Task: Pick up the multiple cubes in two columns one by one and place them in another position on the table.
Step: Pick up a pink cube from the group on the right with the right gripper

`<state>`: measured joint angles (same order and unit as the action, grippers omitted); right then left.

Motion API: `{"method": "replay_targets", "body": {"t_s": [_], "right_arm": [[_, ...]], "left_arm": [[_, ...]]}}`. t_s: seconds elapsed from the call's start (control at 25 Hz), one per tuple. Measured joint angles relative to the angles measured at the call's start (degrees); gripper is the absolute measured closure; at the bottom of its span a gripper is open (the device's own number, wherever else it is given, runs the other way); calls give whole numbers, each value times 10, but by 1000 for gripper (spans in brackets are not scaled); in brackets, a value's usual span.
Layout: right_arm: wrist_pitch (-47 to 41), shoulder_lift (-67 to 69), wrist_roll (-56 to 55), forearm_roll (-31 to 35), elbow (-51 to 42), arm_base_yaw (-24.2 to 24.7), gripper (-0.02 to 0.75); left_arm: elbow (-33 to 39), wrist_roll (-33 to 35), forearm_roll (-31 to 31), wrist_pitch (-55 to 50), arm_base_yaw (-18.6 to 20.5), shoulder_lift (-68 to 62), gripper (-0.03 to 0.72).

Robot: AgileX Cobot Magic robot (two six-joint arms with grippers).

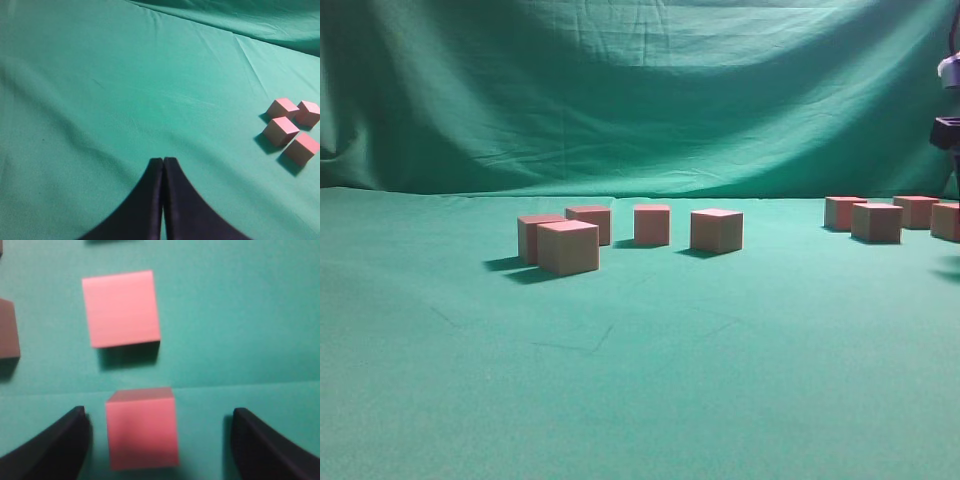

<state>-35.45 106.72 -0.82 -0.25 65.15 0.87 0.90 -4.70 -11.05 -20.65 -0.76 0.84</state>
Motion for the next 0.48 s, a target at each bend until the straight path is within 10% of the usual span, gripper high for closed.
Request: {"method": "replay_targets", "body": {"t_s": [0.36, 0.48], "right_arm": [[10, 6, 0, 0, 0, 0, 478], [10, 6, 0, 0, 0, 0, 468]], "left_arm": [[0, 0, 0, 0, 0, 0, 688], [0, 0, 0, 0, 0, 0, 688]]}}
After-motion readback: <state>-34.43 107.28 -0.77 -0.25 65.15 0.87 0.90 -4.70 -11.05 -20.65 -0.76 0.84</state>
